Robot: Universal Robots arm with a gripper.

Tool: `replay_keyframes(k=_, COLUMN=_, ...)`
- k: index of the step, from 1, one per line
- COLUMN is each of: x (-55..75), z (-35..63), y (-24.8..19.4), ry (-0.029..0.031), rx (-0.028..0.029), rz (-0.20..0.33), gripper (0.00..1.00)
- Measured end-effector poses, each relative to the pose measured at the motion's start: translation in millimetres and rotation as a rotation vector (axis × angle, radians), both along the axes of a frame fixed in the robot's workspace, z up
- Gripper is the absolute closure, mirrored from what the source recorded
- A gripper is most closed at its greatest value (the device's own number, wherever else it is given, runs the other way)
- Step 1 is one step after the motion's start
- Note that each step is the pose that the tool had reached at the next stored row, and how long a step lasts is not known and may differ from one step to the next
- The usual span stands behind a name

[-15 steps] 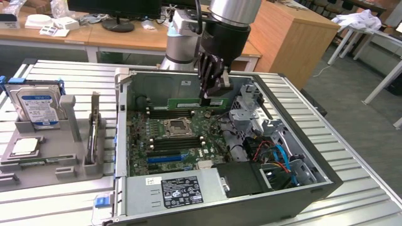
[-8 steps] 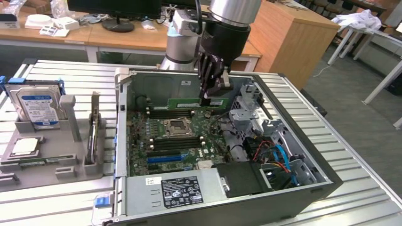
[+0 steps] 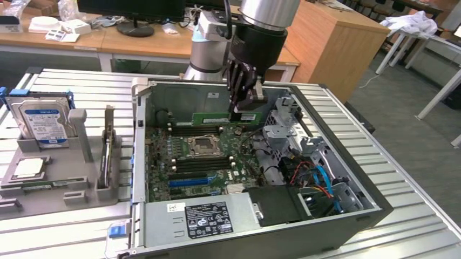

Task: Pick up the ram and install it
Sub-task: 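Insert the ram into the slot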

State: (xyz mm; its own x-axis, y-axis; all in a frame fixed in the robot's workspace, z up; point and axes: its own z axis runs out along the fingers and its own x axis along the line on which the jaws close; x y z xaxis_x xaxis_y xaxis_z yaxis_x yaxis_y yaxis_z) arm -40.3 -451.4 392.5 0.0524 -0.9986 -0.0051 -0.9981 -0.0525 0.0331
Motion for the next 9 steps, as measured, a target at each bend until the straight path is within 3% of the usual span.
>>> replay_keyframes(k=5, x=0.0, z=-0.2, y=3.5, ry=-0.0003, rx=0.0, rz=-0.024, gripper=0.86)
replay_keyframes(k=9, x=0.0, z=-0.3, y=8.9, ry=-0.0009, rx=-0.0001, rz=-0.032, gripper=0.86)
